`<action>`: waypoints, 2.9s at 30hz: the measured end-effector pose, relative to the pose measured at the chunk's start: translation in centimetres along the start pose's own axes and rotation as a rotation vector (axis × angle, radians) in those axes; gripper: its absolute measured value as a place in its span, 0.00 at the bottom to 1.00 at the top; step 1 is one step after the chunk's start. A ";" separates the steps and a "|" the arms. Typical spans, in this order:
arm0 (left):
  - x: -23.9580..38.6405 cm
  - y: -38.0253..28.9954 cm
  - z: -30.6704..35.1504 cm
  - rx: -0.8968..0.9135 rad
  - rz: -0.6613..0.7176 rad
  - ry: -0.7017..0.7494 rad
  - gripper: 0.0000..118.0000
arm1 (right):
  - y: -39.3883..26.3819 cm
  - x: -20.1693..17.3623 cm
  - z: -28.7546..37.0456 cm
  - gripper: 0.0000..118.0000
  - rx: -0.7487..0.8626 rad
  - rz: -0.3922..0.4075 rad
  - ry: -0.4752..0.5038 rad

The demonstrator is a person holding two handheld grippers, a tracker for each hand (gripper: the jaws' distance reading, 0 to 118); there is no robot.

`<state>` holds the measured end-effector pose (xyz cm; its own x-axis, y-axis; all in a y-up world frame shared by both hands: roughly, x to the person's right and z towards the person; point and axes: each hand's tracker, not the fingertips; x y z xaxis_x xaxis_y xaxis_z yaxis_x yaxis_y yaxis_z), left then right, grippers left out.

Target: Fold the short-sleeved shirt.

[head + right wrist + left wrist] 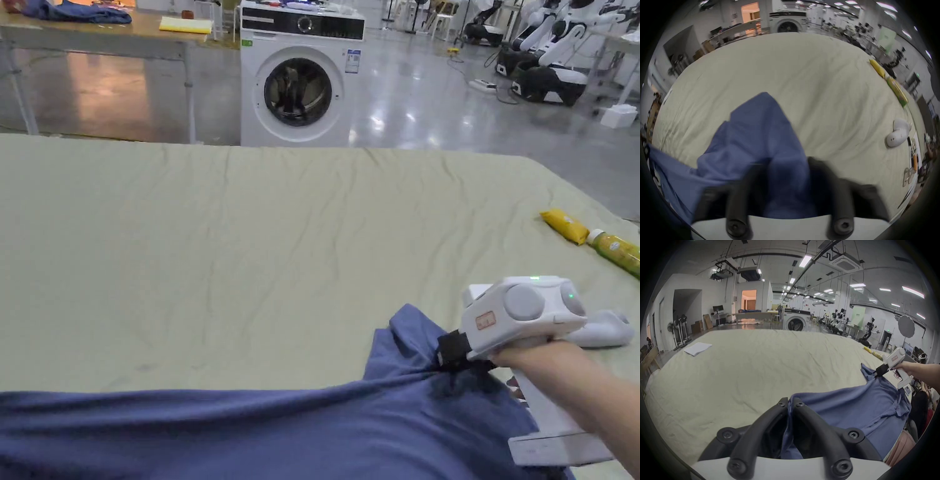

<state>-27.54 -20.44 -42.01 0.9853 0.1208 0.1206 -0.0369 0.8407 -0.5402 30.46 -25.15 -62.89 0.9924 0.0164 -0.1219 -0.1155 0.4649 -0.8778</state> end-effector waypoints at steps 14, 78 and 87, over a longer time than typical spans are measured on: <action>-3.0 3.8 -3.0 0.034 0.146 0.008 0.00 | -1.7 1.0 13.1 0.00 0.505 -0.246 0.025; -14.7 -9.8 -0.4 -0.549 0.636 -0.229 0.90 | -25.5 -14.5 27.6 0.00 0.945 -0.064 0.026; -10.3 -10.1 -6.1 -0.574 0.641 -0.503 0.49 | -24.6 -15.6 27.8 0.00 0.907 -0.039 0.037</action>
<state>-36.27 -33.37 -42.89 0.6172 0.7839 -0.0676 -0.3203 0.1719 -0.9316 18.96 -12.21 -26.51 0.9911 -0.0348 -0.1283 0.0110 0.9833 -0.1819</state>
